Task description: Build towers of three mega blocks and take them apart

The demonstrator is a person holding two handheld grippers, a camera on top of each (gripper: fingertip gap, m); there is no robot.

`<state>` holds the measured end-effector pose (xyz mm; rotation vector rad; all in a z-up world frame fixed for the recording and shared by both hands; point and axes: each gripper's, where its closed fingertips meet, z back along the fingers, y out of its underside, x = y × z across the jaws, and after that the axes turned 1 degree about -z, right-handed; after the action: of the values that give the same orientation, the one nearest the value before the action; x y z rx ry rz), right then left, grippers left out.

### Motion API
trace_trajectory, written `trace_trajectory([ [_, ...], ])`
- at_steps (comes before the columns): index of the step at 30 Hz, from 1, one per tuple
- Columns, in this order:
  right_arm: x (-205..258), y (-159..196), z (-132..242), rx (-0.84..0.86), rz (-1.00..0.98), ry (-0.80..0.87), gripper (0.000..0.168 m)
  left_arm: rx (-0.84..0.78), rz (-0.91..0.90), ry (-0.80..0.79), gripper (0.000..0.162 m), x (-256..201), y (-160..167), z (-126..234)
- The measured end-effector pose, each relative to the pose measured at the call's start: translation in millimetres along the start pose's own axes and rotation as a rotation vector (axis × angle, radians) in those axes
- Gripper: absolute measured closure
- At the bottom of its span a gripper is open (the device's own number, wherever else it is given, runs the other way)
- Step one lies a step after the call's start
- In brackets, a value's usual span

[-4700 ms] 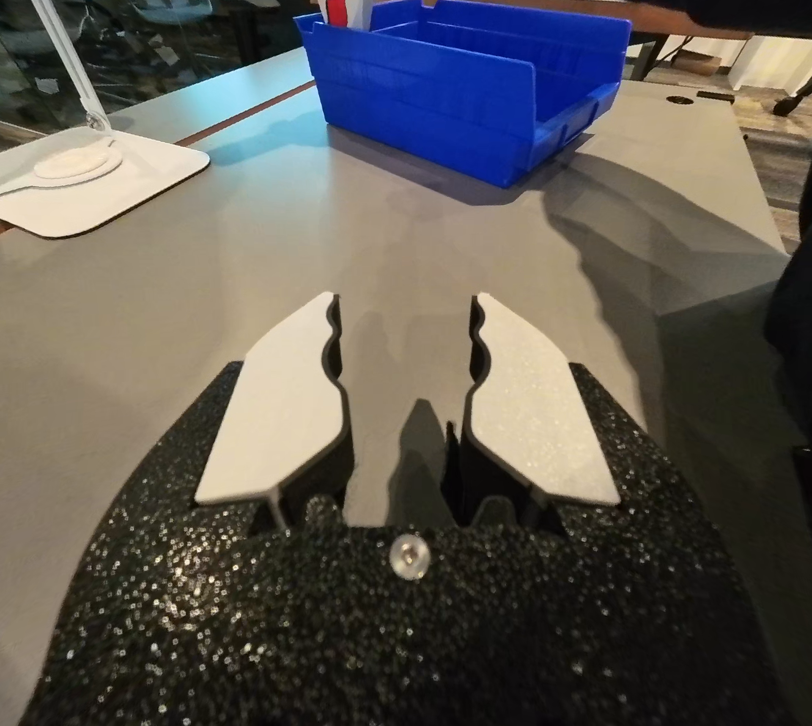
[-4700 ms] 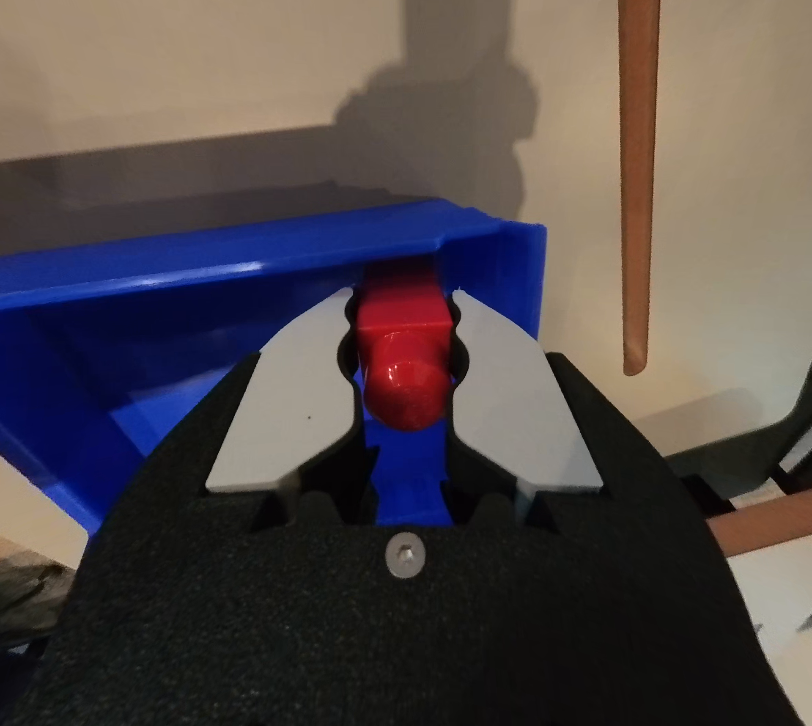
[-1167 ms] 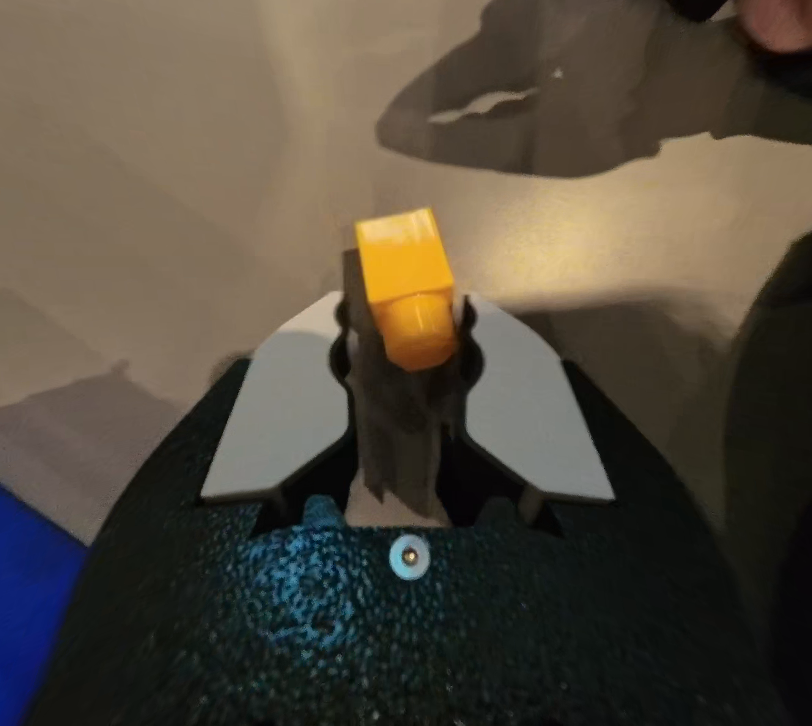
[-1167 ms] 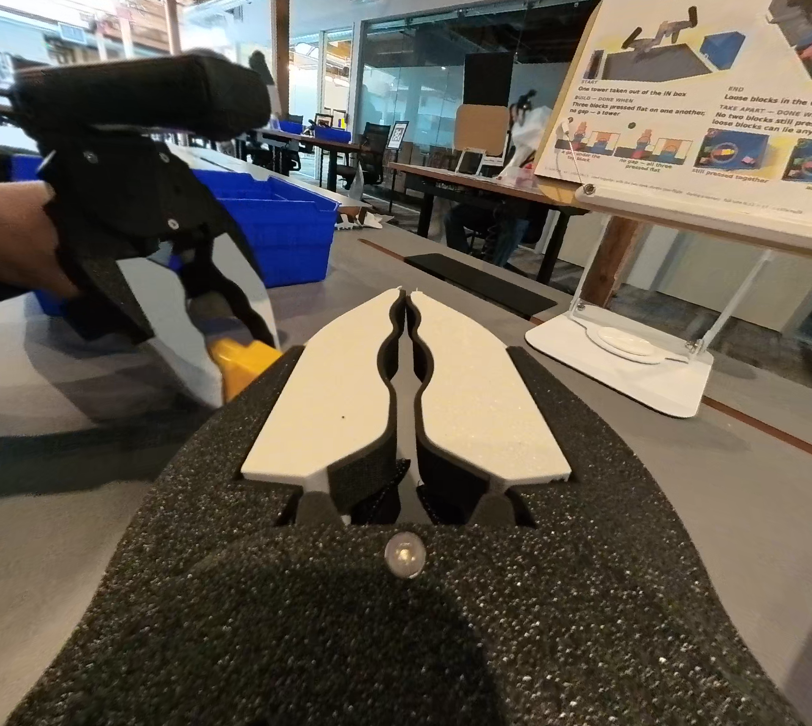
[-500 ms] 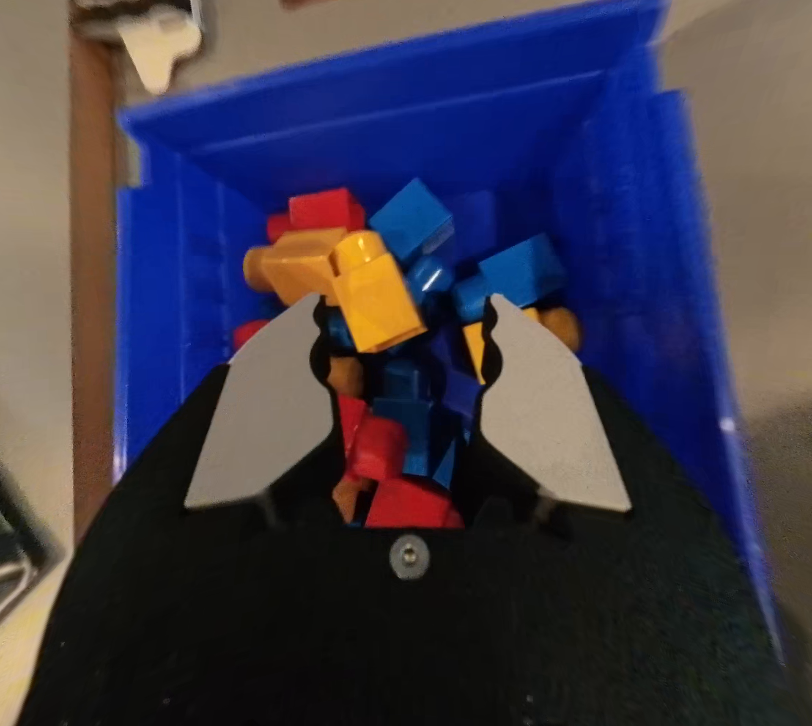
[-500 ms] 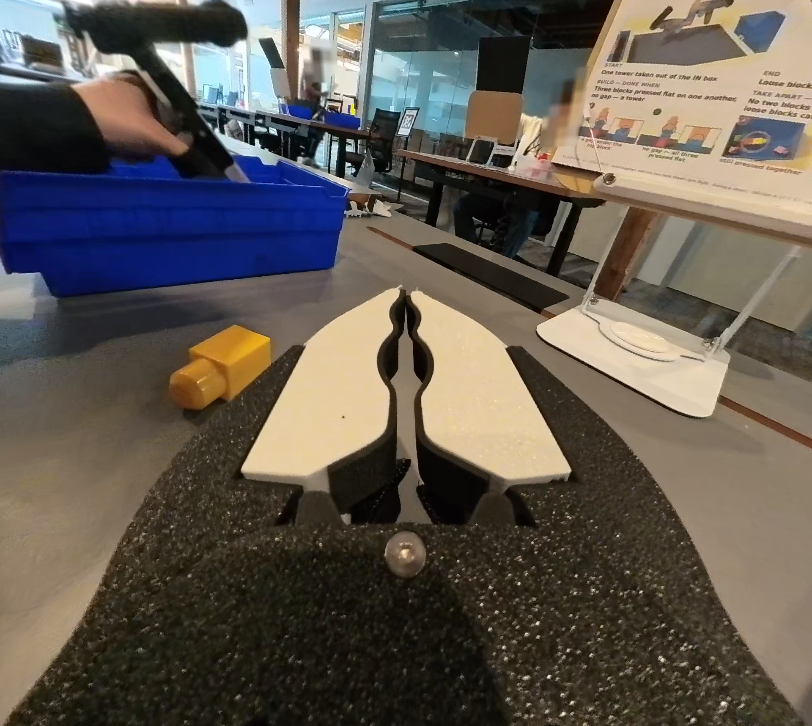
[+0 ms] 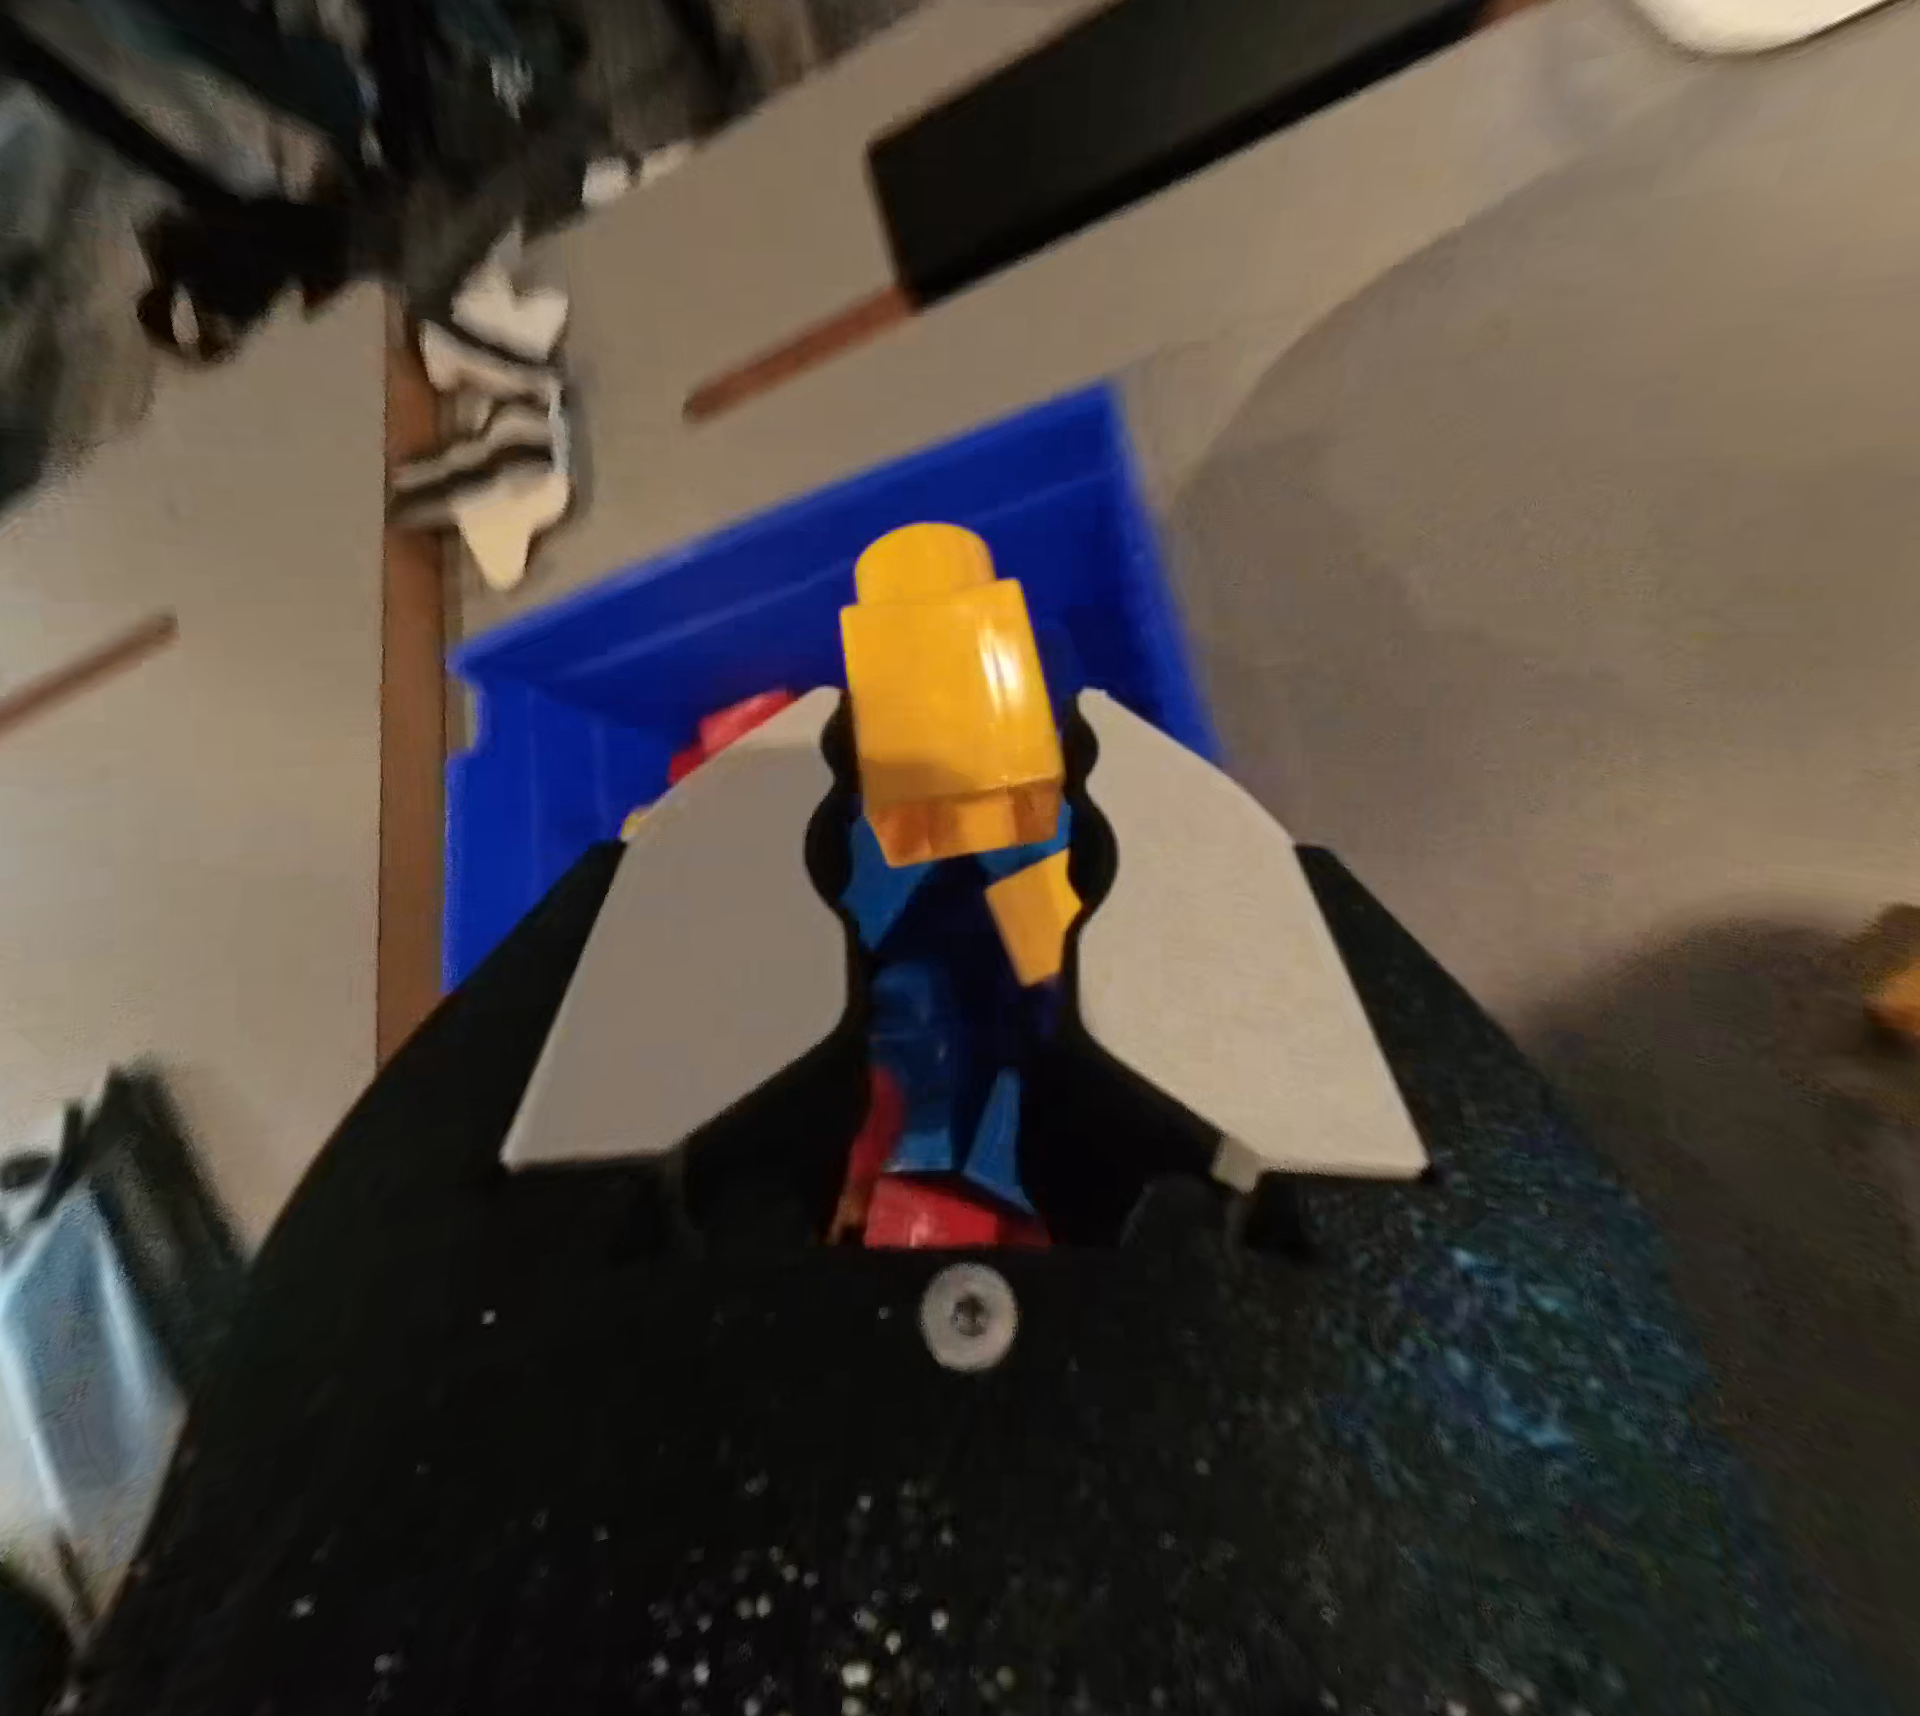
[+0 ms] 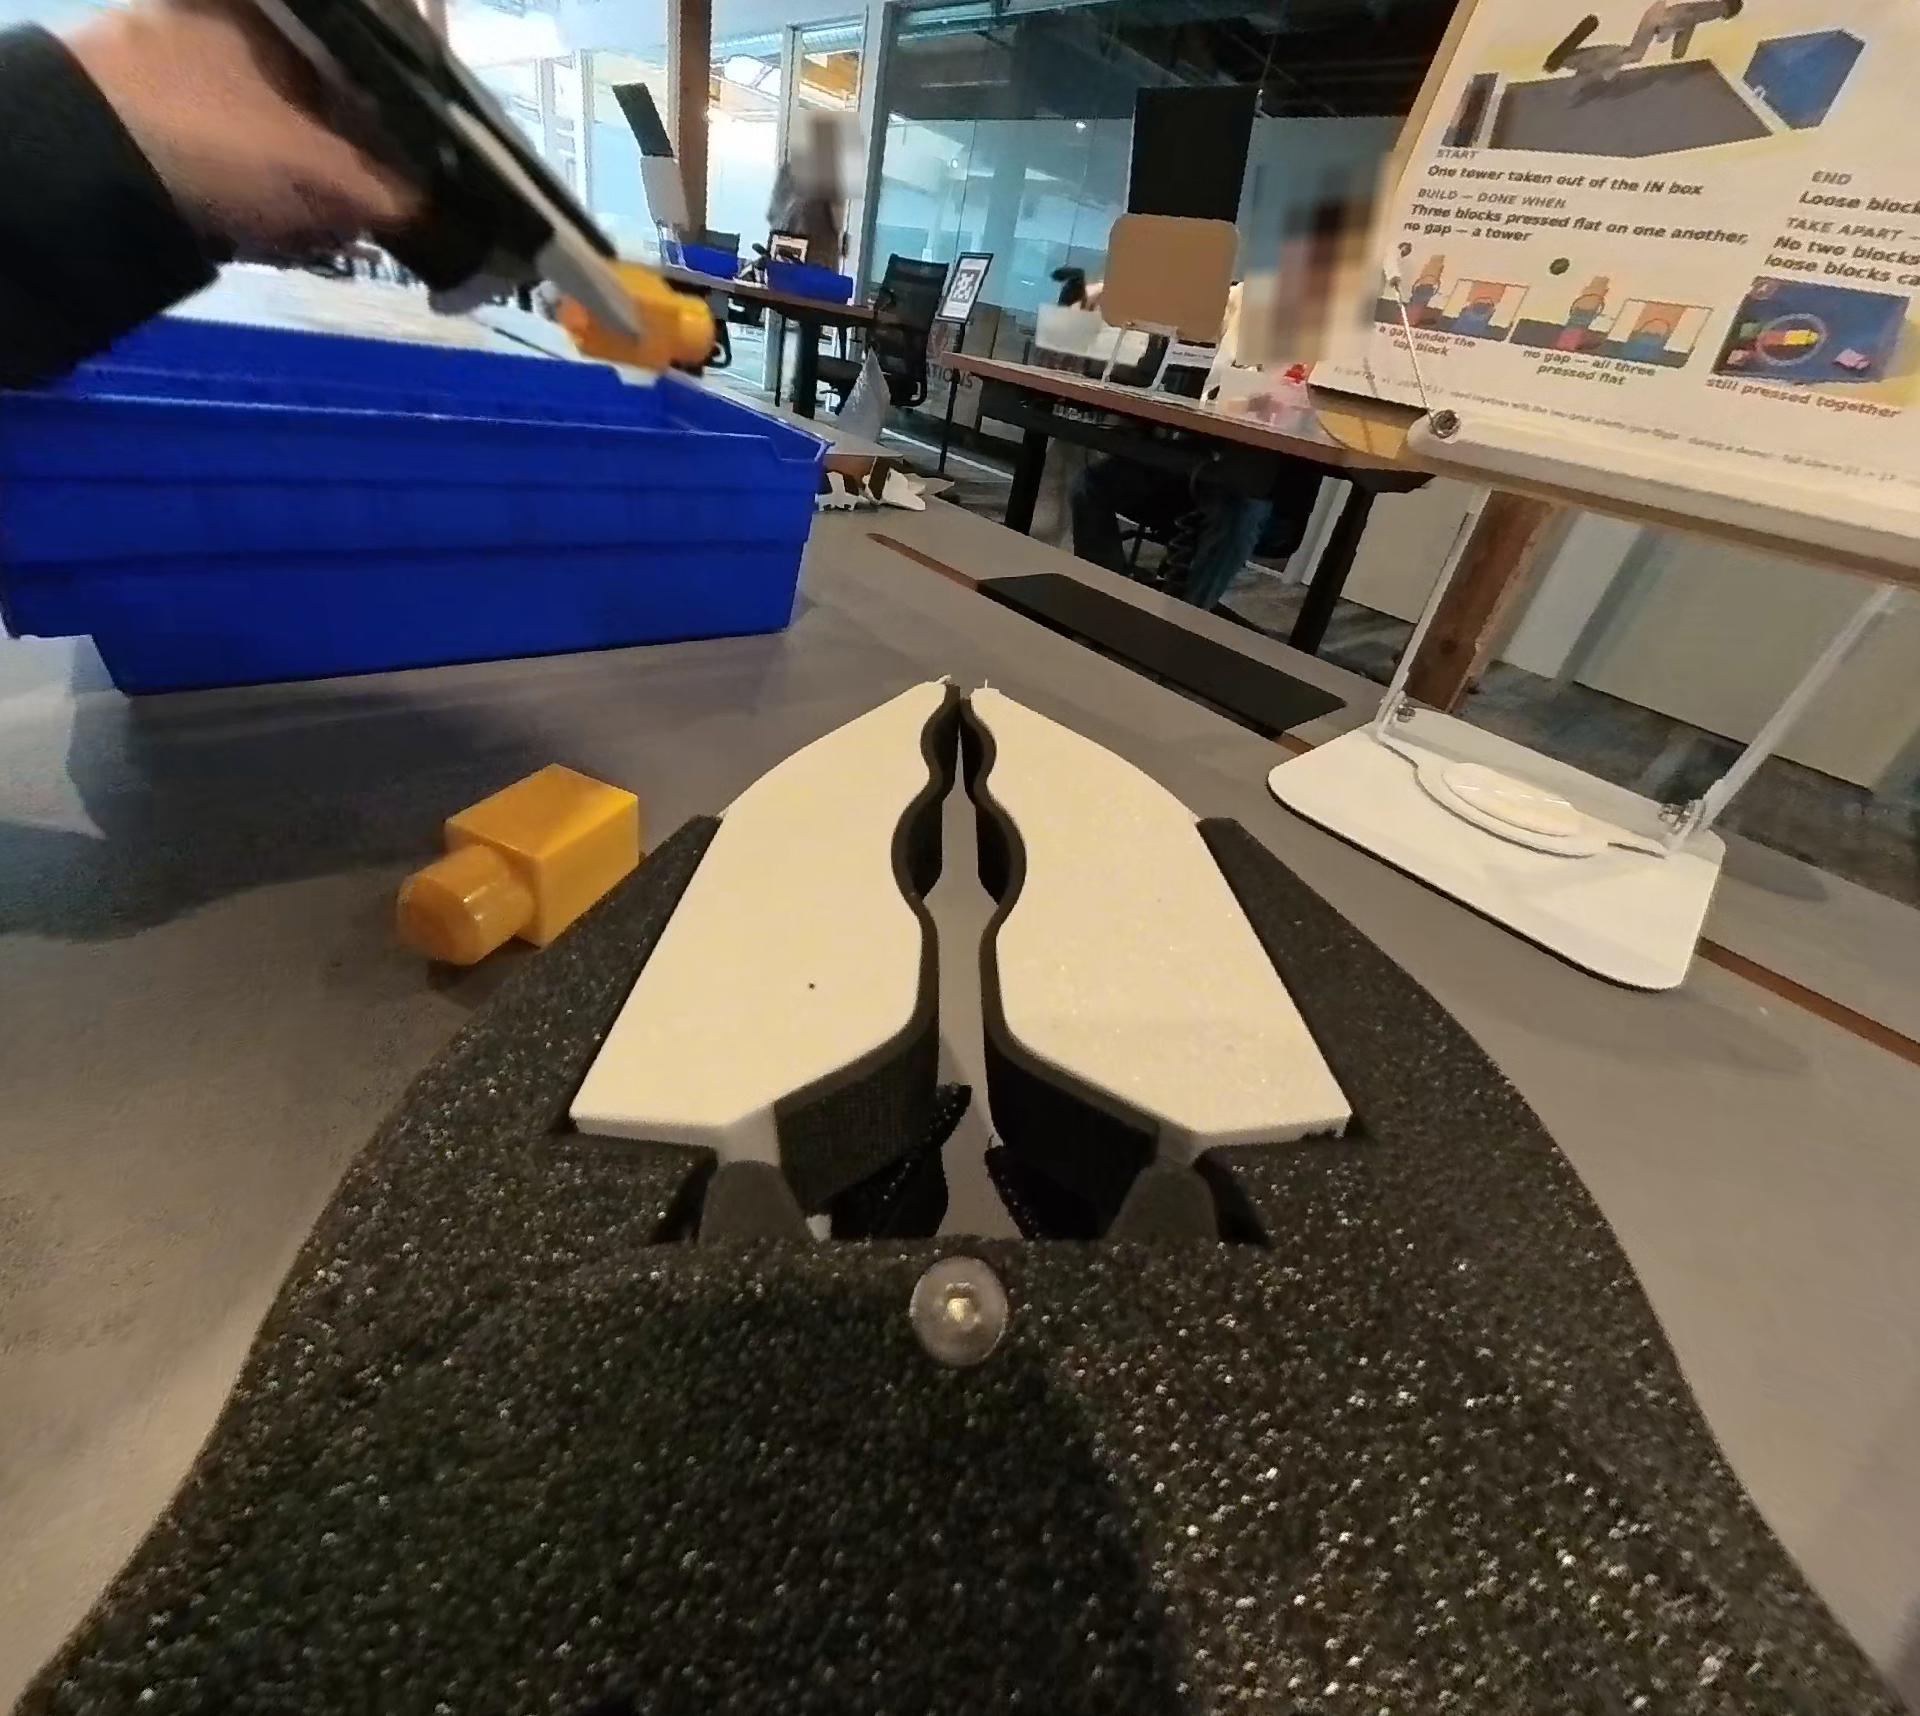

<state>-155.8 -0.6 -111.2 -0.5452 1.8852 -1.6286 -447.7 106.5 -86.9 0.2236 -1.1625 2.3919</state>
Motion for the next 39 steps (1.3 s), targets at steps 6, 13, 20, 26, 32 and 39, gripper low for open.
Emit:
trace_trajectory([
  [6,0.7,-0.3,0.0,0.0,-0.004,-0.005,0.168,-0.097,-0.133,0.171,0.124,-79.4,-35.2,26.8],
  [13,0.8,1.2,-0.6,0.007,-0.01,-0.008,0.168,-0.042,-0.162,0.405,0.124,-165.9,-24.6,6.4],
  [20,2.1,3.1,-1.7,0.017,-0.011,-0.016,0.168,0.027,-0.172,0.504,0.124,-200.6,-9.0,-13.1],
  [26,2.8,4.3,-2.4,0.024,-0.011,-0.021,0.168,0.095,-0.168,0.552,0.125,-217.4,9.1,-27.5],
  [32,3.6,5.4,-2.9,0.031,-0.013,-0.026,0.168,0.126,-0.144,0.592,0.123,-223.3,16.5,-32.0],
  [39,3.1,4.6,-2.4,0.026,-0.011,-0.022,0.168,-0.036,-0.125,0.659,0.134,-212.8,-12.5,2.9],
])
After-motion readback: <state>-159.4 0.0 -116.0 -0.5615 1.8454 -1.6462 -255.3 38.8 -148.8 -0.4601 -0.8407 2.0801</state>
